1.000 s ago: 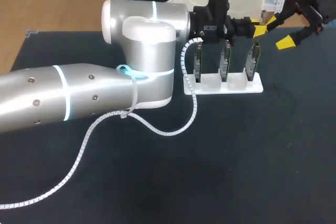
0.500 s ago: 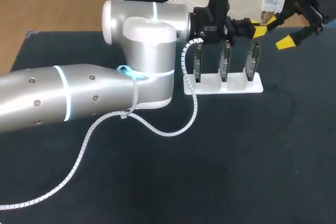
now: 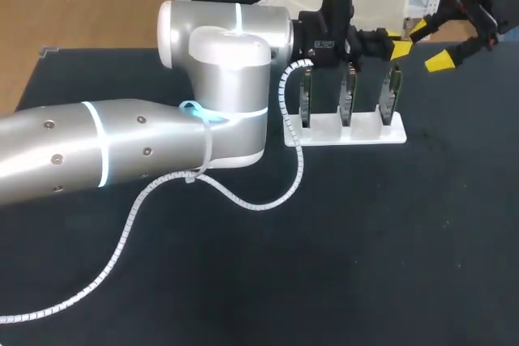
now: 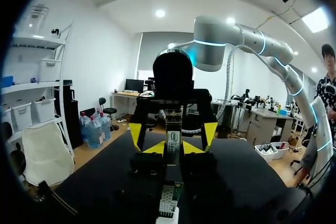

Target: Pick up the optical module with the left hand, and insert it into the network port with the right hand.

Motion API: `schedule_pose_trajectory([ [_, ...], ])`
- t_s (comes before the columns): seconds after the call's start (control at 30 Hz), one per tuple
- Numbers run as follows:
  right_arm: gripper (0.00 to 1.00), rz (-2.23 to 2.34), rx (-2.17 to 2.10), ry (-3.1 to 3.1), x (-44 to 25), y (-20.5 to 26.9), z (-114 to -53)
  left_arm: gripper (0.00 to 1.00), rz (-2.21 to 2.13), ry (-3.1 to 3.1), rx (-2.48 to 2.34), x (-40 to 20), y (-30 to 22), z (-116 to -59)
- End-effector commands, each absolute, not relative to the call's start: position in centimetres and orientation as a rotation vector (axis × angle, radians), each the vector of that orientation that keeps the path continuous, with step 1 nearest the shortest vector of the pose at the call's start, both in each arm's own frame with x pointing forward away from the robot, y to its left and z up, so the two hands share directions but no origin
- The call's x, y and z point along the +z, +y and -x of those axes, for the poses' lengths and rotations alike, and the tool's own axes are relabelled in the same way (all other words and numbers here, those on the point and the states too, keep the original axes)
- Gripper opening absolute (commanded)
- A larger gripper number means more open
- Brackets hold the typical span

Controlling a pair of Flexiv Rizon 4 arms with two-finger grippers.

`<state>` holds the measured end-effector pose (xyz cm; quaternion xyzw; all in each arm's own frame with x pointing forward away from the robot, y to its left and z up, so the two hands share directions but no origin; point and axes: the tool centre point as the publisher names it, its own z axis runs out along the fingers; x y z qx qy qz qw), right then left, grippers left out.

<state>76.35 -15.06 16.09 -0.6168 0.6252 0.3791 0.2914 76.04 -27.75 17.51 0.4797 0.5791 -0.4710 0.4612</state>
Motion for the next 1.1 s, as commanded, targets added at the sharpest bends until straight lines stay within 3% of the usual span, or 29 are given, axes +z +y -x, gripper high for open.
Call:
schedule_pose_trajectory([
  [0.03, 1.0, 1.647, 0.963, 1.643, 17.7, -14.9, -76.3, 0.0, -1.182, 1.424, -1.16, 17.5, -27.9, -76.2],
  [1.1, 1.0, 1.627, 0.951, 1.587, 20.2, -11.7, -76.9, 0.0, -1.182, 1.424, -1.16, 17.5, -27.9, -76.2],
])
